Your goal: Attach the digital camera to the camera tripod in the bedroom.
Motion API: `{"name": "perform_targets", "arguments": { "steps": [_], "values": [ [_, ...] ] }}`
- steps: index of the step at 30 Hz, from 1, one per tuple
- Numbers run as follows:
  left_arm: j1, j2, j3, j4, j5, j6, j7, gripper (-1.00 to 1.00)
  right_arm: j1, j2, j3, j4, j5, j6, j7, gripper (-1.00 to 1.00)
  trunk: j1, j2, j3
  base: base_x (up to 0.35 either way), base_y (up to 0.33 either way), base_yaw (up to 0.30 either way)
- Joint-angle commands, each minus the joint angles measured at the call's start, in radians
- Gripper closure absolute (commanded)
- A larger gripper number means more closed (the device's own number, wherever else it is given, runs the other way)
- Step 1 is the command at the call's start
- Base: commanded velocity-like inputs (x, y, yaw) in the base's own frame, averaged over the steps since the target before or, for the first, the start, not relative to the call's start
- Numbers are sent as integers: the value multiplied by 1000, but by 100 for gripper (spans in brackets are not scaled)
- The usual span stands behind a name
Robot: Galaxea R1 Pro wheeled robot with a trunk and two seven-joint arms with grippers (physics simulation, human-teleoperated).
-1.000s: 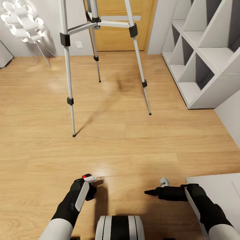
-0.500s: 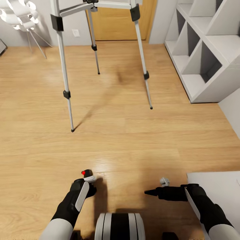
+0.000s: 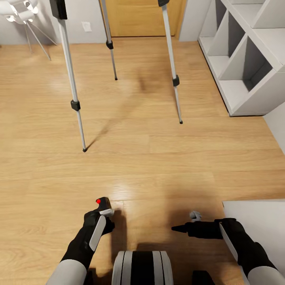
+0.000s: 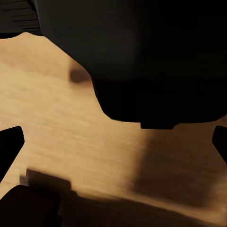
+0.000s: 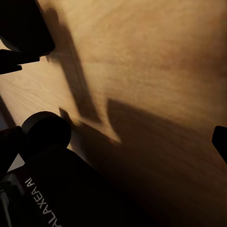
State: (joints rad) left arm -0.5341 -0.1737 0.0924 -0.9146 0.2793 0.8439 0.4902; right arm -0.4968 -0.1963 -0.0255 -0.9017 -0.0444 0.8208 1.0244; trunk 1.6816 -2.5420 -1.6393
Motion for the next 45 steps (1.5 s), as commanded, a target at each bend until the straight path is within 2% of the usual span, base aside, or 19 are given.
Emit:
{"name": "perform_targets", "arguments": {
  "steps": [1,13,25,45],
  "values": [
    [0,-1,2,-2,11,2,8,-100,0,0,-1,0,-5,8,0,-100,0,0,-1,0,0,0],
    [0,-1,1,-2,12,-1,6,-100,0,0,-2,0,-5,8,0,-100,0,0,-1,0,0,0],
    [0,-1,1,-1,40,-55,3,-100,0,0,-2,0,-5,8,0,-100,0,0,-1,0,0,0],
    [0,-1,-4,30,51,-135,-1,-100,0,0,-2,0,-5,8,2,-100,0,0,-1,0,0,0]
  ]
}}
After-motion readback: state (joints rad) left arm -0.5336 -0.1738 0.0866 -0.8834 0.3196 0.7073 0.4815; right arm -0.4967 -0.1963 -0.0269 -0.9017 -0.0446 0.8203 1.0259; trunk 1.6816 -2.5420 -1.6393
